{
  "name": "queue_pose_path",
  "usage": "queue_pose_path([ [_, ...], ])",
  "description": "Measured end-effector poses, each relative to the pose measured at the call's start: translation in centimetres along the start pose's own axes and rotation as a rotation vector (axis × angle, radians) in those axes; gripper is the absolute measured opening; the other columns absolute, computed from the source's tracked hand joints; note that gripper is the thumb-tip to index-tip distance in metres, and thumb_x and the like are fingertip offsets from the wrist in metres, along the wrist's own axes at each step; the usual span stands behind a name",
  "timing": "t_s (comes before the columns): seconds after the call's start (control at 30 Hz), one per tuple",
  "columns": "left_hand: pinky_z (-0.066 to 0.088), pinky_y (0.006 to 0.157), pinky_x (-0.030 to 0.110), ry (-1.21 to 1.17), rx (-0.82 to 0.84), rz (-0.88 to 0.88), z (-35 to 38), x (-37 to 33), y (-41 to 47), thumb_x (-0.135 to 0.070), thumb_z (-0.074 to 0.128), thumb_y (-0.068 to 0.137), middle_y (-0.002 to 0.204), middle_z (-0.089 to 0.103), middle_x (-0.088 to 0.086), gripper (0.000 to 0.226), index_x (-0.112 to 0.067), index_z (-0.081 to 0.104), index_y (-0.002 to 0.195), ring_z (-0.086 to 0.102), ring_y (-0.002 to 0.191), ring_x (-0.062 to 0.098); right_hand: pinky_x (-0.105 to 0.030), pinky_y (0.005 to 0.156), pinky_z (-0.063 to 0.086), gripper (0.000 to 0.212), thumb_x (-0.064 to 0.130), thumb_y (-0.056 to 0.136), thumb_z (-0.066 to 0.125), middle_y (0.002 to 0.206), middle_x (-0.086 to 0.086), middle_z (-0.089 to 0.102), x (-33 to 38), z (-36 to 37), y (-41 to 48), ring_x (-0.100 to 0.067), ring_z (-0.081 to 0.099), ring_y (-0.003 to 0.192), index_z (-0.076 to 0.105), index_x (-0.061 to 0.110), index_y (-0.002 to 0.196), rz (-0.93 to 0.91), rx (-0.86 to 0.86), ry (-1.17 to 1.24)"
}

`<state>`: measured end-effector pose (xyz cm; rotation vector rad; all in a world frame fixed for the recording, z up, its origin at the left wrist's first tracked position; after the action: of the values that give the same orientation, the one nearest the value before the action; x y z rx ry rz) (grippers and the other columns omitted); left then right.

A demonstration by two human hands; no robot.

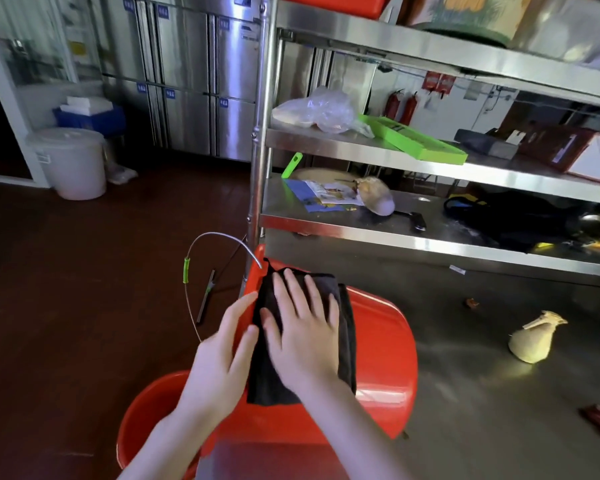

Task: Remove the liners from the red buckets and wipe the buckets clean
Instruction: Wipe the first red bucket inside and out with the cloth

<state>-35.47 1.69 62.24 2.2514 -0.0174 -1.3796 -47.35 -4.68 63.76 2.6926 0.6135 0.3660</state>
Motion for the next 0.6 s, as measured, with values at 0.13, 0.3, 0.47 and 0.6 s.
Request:
queue_pose_path([
  [0.13,0.049,0.079,0.027,0.095,-0.060,-0.126,0.9,-2.0,5.0,-0.046,0.042,0.097,0.108,0.064,-0.003,0.060,-0.060,0.008,0.145,0.064,0.090,0.011,-0.057,0.115,0.023,0.060,0.052,0.096,0.031,0.158,0.008,0.030,0.3,0.5,-2.7,-0.024,0.027,0.147,0.029,0.031,0.151,-0.008,-0.046,-0.011],
  [0.3,0.052,0.059,0.031,0.152,-0.011,-0.252,1.3,-2.7,5.8,-0.041,0.043,0.100,0.073,0.066,0.002,0.050,-0.038,0.029,0.148,0.062,0.057,0.014,-0.051,0.116,0.020,0.062,0.063,0.093,0.032,0.157,0.009,0.032,-3.0,0.1,-3.9,-0.021,0.028,0.145,0.033,0.035,0.149,0.010,-0.072,-0.006],
  [0.47,0.033,0.037,0.016,0.077,-0.032,-0.124,0.8,-2.3,1.5,-0.034,0.044,0.099,0.043,0.050,-0.009,0.046,-0.042,0.033,0.143,0.039,0.033,0.007,-0.047,0.117,0.018,0.060,0.066,0.092,0.026,0.154,0.012,0.037,-11.4,-1.6,-1.2,-0.017,0.028,0.144,0.040,0.040,0.144,0.500,0.141,-0.010],
  [0.6,0.035,0.038,0.015,0.027,-0.048,-0.101,1.1,-2.2,-0.4,-0.033,0.045,0.098,0.050,0.054,-0.008,0.050,-0.045,0.031,0.144,0.041,0.036,0.005,-0.053,0.116,0.011,0.061,0.066,0.093,0.017,0.156,0.016,0.028,-11.8,-2.0,2.0,-0.019,0.019,0.146,0.036,0.041,0.145,0.599,0.346,0.123],
])
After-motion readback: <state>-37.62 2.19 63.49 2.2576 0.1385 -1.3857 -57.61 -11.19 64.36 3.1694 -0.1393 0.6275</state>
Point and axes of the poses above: each hand's wrist, its own y-axis towards the middle knuckle, its own z-axis out of the palm, x = y × z, the point moved 2 cm from there along y, towards the middle knuckle
